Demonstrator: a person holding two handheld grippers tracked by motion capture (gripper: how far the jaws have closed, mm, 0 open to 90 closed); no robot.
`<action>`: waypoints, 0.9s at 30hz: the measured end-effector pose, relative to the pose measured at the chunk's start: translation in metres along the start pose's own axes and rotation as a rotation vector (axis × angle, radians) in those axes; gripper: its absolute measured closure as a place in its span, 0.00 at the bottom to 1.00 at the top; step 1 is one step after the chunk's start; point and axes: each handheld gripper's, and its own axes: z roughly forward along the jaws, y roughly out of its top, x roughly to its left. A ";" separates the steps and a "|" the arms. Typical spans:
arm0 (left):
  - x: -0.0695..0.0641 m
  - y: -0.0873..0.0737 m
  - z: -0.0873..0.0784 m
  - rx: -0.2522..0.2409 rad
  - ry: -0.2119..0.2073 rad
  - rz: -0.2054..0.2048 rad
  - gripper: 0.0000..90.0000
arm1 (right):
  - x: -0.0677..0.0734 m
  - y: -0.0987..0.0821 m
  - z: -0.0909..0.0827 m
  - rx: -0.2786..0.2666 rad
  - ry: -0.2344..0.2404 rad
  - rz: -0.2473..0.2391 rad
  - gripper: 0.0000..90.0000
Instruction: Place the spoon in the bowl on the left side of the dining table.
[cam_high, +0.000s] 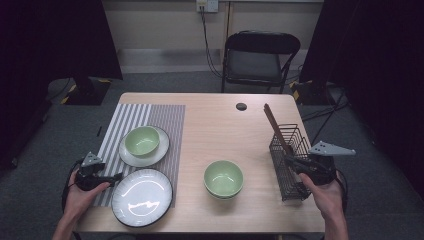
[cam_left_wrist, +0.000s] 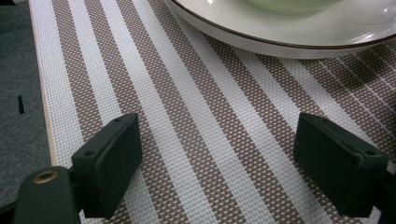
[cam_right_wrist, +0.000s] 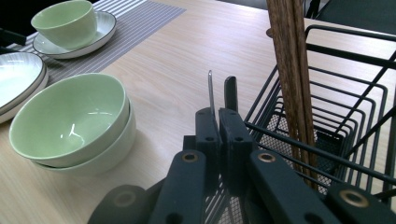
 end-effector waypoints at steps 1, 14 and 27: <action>0.000 0.000 0.000 0.002 0.000 0.002 0.17 | 0.000 0.000 -0.001 -0.002 -0.006 0.000 0.98; 0.000 0.001 0.000 0.005 0.005 -0.001 0.17 | -0.004 0.004 -0.009 -0.057 -0.016 0.013 1.00; -0.001 0.003 0.000 0.014 0.017 -0.008 0.18 | -0.002 0.018 -0.012 -0.099 -0.013 0.004 1.00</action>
